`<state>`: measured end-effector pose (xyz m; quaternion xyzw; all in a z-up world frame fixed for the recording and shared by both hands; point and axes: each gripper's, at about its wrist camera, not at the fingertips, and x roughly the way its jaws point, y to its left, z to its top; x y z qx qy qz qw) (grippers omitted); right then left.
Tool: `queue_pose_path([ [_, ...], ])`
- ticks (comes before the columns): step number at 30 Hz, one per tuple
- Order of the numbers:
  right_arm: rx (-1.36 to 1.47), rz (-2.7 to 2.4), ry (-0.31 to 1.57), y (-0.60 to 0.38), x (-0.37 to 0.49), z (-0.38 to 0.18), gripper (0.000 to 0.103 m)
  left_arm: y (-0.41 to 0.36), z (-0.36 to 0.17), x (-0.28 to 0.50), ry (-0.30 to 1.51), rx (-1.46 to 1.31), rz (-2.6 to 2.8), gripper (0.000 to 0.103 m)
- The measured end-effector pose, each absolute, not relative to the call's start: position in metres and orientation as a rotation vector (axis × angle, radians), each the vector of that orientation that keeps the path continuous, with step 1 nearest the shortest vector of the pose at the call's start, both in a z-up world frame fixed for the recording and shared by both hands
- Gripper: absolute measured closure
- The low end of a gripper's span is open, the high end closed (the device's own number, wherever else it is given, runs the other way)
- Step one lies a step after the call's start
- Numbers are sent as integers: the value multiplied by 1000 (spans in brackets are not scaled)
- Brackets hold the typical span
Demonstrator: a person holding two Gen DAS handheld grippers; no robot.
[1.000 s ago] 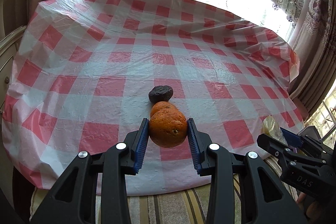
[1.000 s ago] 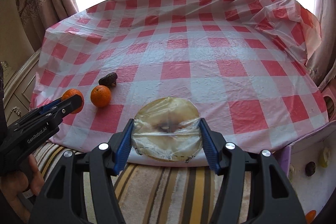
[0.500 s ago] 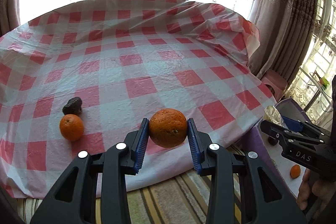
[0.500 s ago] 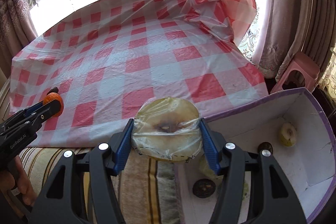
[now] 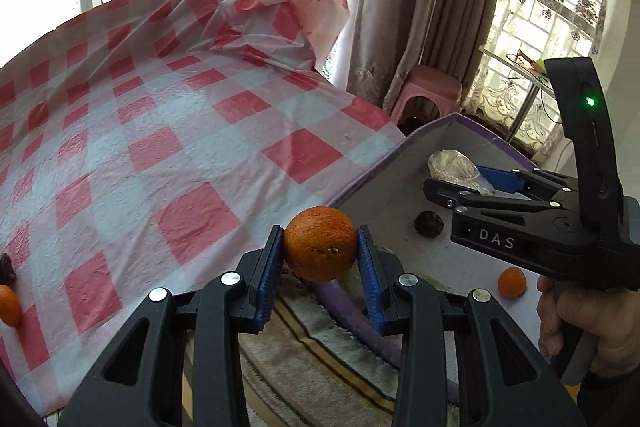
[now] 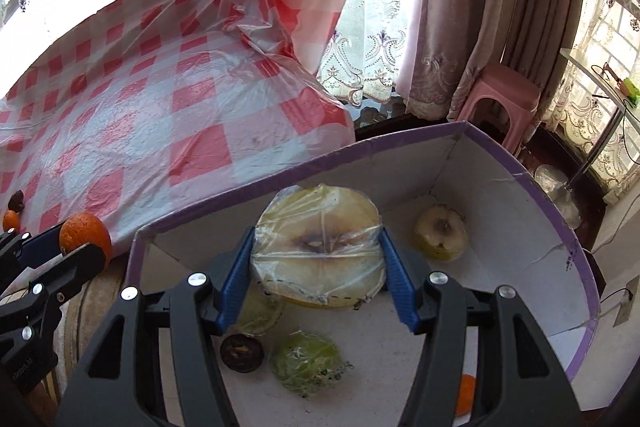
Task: Organize fruits
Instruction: 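Carry the pomelo half and orange in both grippers over the white box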
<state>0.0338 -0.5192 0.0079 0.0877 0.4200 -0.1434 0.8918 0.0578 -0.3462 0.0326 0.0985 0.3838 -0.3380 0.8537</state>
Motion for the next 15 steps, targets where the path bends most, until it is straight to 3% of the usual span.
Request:
queue_pose_path([
  [15, 145, -444, 1013, -570, 48, -21, 43, -449, -24, 36, 982, 496, -867, 68],
])
